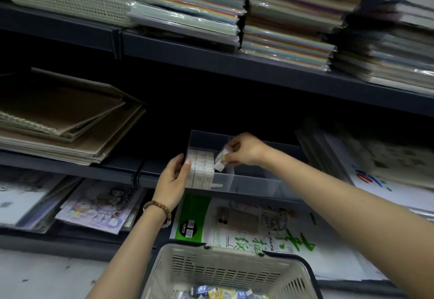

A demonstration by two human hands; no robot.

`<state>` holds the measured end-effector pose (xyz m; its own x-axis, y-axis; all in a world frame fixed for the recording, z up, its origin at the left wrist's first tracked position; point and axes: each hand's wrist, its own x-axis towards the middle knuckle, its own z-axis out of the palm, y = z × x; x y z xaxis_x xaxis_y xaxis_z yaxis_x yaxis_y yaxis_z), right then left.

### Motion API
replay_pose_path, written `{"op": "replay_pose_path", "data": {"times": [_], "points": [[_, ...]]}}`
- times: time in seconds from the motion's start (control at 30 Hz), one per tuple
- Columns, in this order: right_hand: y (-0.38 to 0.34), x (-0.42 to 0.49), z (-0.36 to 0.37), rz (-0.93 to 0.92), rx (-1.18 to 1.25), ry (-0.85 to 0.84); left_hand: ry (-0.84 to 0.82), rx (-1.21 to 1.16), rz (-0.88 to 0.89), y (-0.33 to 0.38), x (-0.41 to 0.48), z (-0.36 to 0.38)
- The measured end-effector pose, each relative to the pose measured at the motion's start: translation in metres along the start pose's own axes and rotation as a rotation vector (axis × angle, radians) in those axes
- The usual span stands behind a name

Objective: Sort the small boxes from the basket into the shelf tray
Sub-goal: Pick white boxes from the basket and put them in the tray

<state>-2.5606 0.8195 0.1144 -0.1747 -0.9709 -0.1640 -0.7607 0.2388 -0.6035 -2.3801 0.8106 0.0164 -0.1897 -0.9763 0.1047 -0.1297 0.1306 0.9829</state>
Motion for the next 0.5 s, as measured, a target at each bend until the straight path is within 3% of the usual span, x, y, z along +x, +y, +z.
{"op": "replay_pose_path", "data": {"times": [0.23,0.4,0.5], "points": [[0.004,0.015,0.022,0.026,-0.116,0.082,-0.024,-0.027,-0.036,-0.009,0.004,0.008],[0.003,0.020,0.029,0.197,0.229,0.046,-0.038,-0.053,-0.030,-0.009,0.002,0.008],[0.005,0.023,0.029,0.229,0.251,0.082,-0.042,-0.063,-0.046,-0.009,0.002,0.010]]}}
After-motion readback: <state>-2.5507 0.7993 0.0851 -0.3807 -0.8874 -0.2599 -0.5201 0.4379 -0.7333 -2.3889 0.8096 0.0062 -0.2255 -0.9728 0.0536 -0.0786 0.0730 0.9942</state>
